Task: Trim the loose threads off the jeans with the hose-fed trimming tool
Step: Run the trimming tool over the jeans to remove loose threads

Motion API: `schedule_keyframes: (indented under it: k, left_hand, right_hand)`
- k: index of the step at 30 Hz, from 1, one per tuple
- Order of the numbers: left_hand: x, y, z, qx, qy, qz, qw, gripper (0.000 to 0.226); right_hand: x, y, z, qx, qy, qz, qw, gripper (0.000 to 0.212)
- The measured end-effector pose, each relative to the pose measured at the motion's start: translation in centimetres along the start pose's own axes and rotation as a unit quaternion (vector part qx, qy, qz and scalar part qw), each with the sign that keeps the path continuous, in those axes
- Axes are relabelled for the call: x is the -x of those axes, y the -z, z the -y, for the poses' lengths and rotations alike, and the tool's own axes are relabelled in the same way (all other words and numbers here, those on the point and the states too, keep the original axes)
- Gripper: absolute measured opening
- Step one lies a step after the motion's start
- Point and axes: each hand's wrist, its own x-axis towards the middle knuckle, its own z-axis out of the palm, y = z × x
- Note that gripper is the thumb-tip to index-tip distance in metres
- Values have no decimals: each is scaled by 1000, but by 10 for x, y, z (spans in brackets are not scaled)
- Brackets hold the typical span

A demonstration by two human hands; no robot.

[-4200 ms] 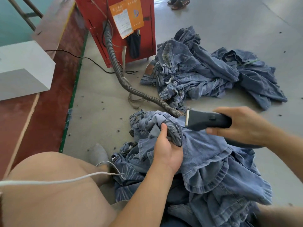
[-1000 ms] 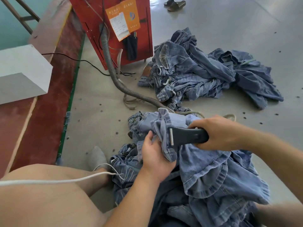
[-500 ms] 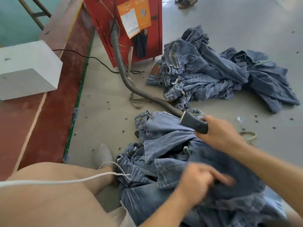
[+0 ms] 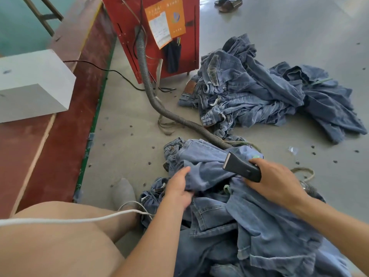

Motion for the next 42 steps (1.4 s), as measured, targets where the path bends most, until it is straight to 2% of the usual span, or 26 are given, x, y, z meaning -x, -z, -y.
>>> schedule_keyframes:
  k: [2, 4, 6, 8, 10, 12, 14, 15, 16, 17, 18, 19, 20, 21, 22, 23, 24, 25, 26, 27, 30, 32, 33, 36, 39, 42]
  left_hand:
    - [19, -20, -5, 67, -31, 104, 992, 22]
    - [43, -40, -4, 64, -68, 198, 976, 19]
    - [64, -57, 6, 24, -92, 288, 953, 33]
    - [79, -68, 24, 9, -71, 380, 922, 53]
    - [85, -73, 44, -10, -52, 420, 906, 61]
    - [85, -76, 59, -47, -76, 390, 917, 54]
    - [84, -81, 65, -127, -124, 309, 934, 49]
    - [81, -82, 67, -195, -177, 246, 933, 46]
    - [81, -83, 65, -267, -249, 167, 916, 38]
    - [77, -80, 63, -333, -325, 85, 881, 31]
    - [71, -77, 59, -391, -394, 13, 832, 39]
    - [64, -74, 54, -422, -435, -31, 795, 67]
    - [58, -71, 45, -435, -434, -26, 788, 100]
    - [51, -69, 35, -442, -405, 12, 800, 127]
    - [47, -68, 24, -442, -370, 74, 814, 141]
    - [44, -67, 14, -442, -329, 140, 823, 143]
    - [43, -68, 5, -449, -289, 201, 821, 133]
    - [42, -70, -1, -466, -252, 246, 812, 105]
    - [41, -72, -3, -475, -220, 271, 808, 77]
    - [37, -72, 0, -464, -207, 271, 818, 62]
    - [32, -69, 16, -260, -177, 246, 917, 41]
    - [31, -69, 21, -135, -173, 227, 949, 21]
    - [31, -70, 20, -104, -184, 197, 957, 16]
    - [35, -72, 19, -102, -237, 141, 956, 20]
    - [43, -74, 19, -117, -278, 148, 942, 8]
    - [49, -75, 22, -133, -294, 182, 929, 15]
  right_hand:
    - [-6, 25, 2, -52, -11, 4, 999, 31]
    - [-9, 52, 5, -91, -17, -9, 996, 34]
    - [-7, 74, 10, -143, -10, -14, 990, 44]
    - [-2, 87, 15, -204, -2, -27, 979, 48]
    - [2, 89, 13, -218, -21, -42, 975, 43]
    - [4, 82, 8, -209, -58, -48, 975, 34]
    - [6, 77, 4, -223, -88, -47, 970, 29]
    - [7, 76, 1, -238, -96, -40, 966, 28]
    - [8, 77, -2, -250, -97, -29, 963, 28]
    - [9, 80, -5, -258, -90, -14, 962, 28]
    - [10, 83, -8, -266, -78, 2, 961, 27]
    - [12, 86, -11, -275, -64, 19, 959, 27]
    - [14, 90, -12, -284, -50, 35, 957, 27]
    - [16, 92, -13, -291, -37, 51, 955, 27]
    - [17, 95, -12, -297, -25, 67, 952, 26]
    - [19, 97, -12, -301, -16, 79, 950, 26]
    - [19, 99, -12, -304, -12, 79, 949, 27]
    - [17, 98, -12, -302, -16, 61, 951, 26]
    - [15, 96, -13, -299, -28, 28, 954, 27]
    - [11, 94, -15, -292, -48, -11, 955, 30]
    - [2, 89, -19, -280, -106, -67, 952, 31]
    - [1, 91, -23, -285, -116, -69, 949, 48]
    - [3, 95, -23, -274, -103, -73, 953, 52]
    - [7, 108, -23, -202, -51, -90, 974, 41]
    - [14, 112, -22, -147, -30, -106, 983, 38]
    - [16, 110, -17, -97, 2, -77, 992, 31]
